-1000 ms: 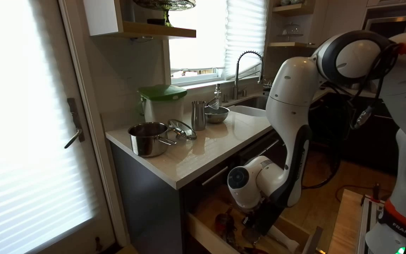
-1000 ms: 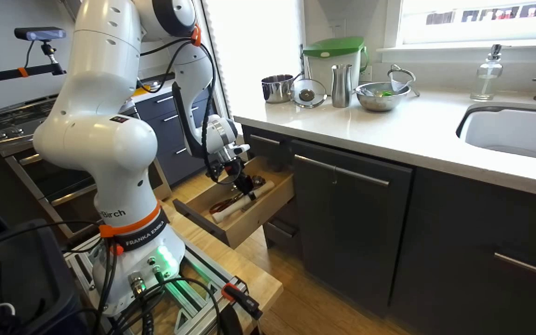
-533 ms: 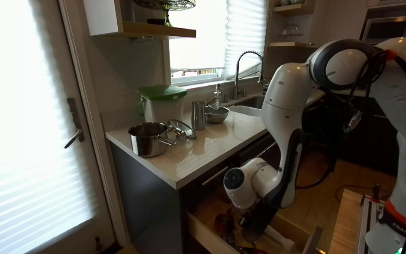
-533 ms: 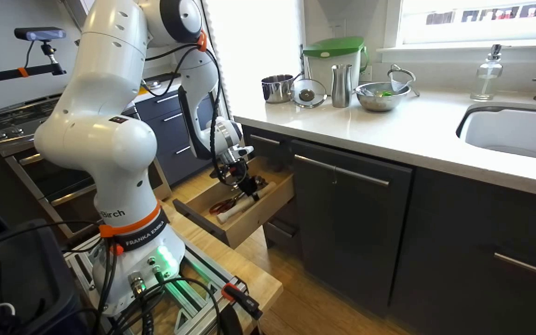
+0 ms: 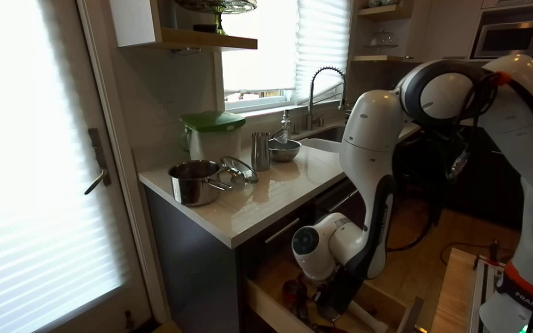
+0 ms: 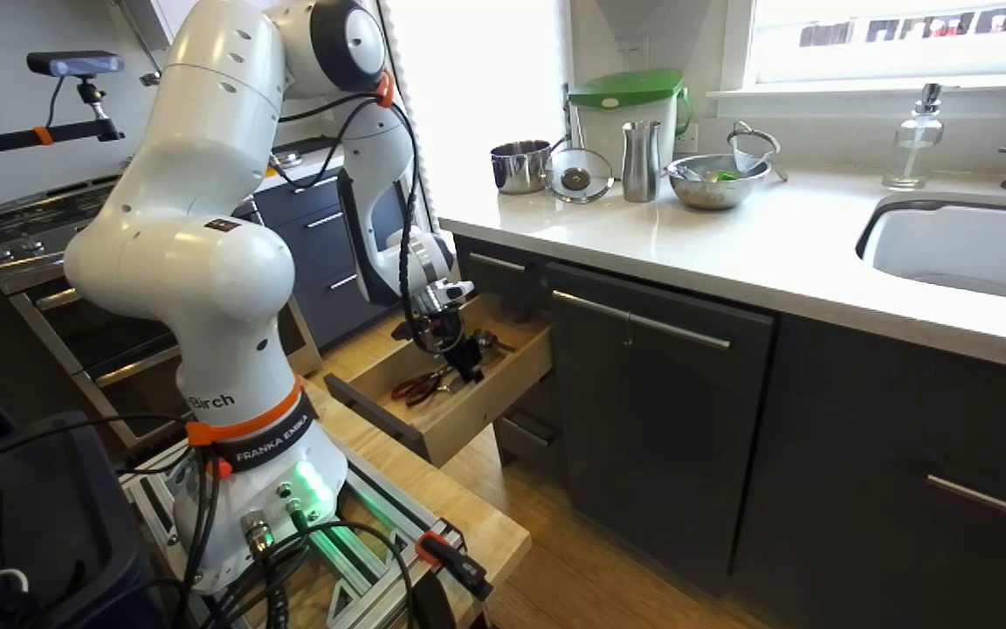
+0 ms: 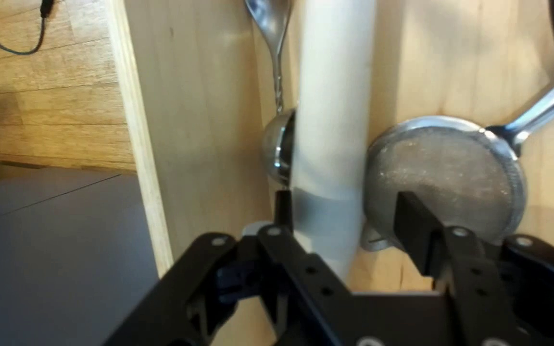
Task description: Put the wooden thing into the drawer
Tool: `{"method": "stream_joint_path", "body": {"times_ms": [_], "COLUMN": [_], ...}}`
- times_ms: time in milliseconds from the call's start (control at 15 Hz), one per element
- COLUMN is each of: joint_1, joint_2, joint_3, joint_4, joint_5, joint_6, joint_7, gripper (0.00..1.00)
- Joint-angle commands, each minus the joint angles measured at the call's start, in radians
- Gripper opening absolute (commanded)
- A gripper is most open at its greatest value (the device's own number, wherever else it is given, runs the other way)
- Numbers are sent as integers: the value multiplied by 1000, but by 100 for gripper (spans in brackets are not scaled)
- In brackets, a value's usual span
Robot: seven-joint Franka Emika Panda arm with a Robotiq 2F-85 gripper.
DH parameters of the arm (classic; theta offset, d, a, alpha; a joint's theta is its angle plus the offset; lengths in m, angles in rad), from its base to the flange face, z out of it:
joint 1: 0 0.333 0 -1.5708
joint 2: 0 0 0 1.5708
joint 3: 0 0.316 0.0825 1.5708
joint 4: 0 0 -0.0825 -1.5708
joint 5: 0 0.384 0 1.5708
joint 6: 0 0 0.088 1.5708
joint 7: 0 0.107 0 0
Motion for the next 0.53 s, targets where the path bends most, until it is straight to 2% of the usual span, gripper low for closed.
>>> {"method": "stream_joint_path", "body": {"times_ms": [0, 67, 267, 467], "joint_1": [-13, -12, -30, -81], "joint_2": [10, 6, -57, -160], "joint_3": [10, 9, 24, 93], "joint_4": [9, 8, -25, -102], "joint_5": [25, 26, 39, 121], "joint_6": [-1, -3, -2, -25], "joint_7": [-38, -41, -83, -267], "gripper": [90, 99, 100, 100]}}
